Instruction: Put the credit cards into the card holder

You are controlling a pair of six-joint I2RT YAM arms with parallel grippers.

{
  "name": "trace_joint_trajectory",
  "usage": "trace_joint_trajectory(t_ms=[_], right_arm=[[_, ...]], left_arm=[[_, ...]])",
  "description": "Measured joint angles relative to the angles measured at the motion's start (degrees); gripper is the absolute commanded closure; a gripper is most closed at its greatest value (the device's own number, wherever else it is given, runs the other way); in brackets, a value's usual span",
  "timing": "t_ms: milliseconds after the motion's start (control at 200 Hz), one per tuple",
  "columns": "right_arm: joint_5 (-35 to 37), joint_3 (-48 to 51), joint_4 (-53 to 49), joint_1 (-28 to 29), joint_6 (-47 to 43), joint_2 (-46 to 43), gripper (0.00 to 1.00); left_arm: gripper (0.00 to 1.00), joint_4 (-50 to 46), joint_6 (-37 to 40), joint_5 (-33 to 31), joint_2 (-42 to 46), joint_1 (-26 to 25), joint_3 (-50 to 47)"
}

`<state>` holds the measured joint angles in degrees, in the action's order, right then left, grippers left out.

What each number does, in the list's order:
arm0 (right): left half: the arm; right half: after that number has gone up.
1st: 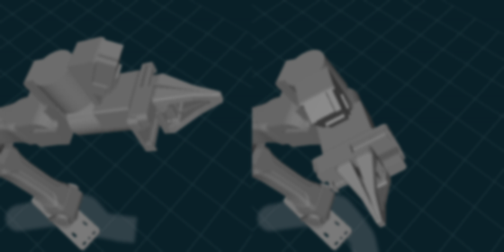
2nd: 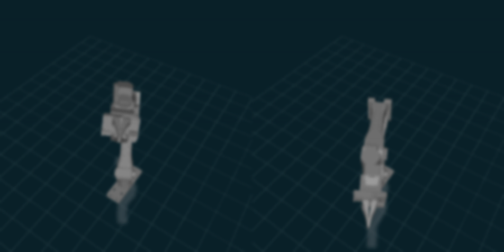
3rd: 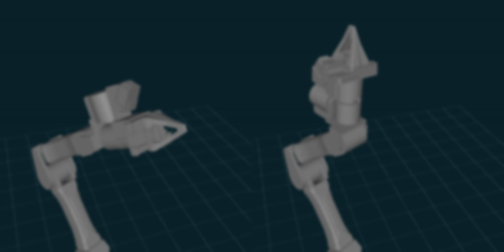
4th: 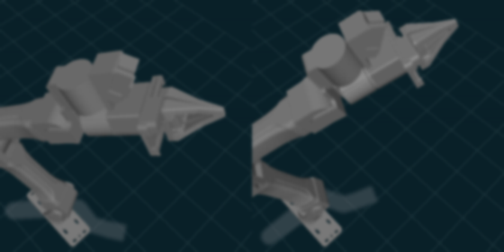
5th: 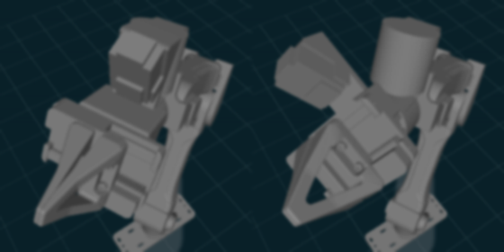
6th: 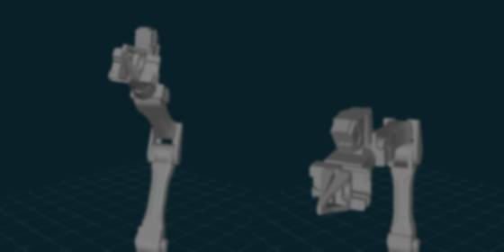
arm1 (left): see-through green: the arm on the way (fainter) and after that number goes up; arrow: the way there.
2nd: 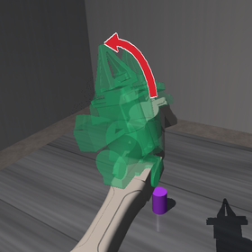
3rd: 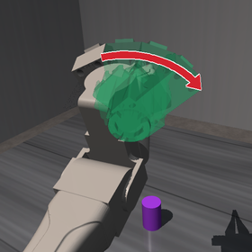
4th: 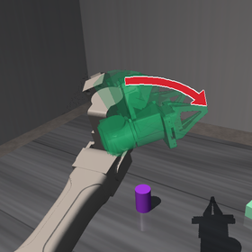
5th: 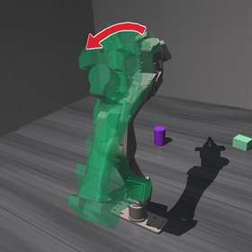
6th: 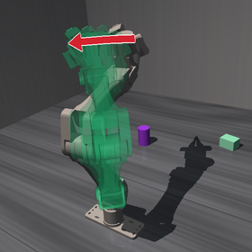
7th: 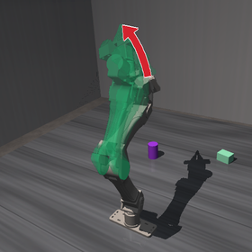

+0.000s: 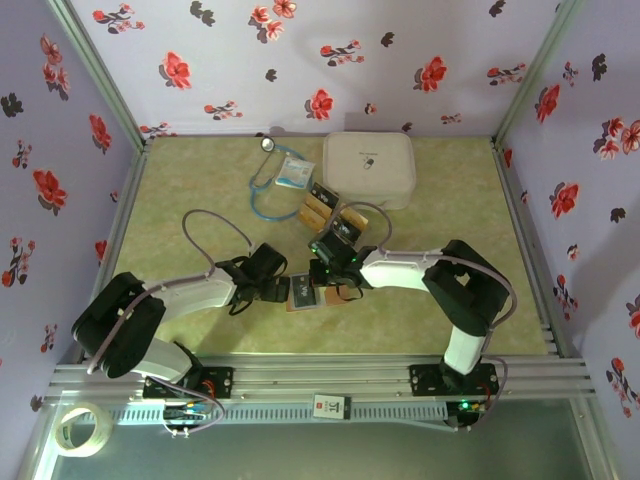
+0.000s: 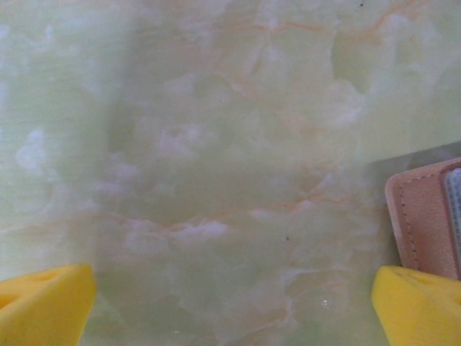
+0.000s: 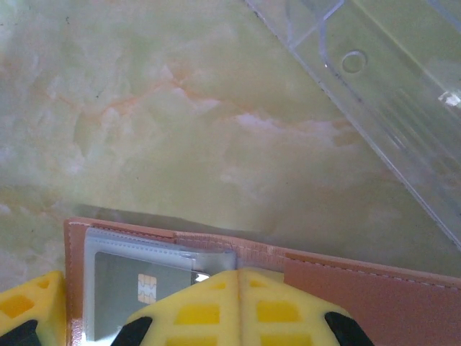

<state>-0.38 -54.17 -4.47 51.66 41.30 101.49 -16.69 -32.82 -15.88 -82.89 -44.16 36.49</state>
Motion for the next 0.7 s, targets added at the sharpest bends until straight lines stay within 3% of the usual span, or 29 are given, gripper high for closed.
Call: trace_joint_trajectory(t_ms=[700], right_arm=[[0.2,-3.5,-0.1,1.8,-0.7,3.1,1.0]], left_arm=[[0.0,0.2,0.0,0.0,-0.3,-0.1,0.1]])
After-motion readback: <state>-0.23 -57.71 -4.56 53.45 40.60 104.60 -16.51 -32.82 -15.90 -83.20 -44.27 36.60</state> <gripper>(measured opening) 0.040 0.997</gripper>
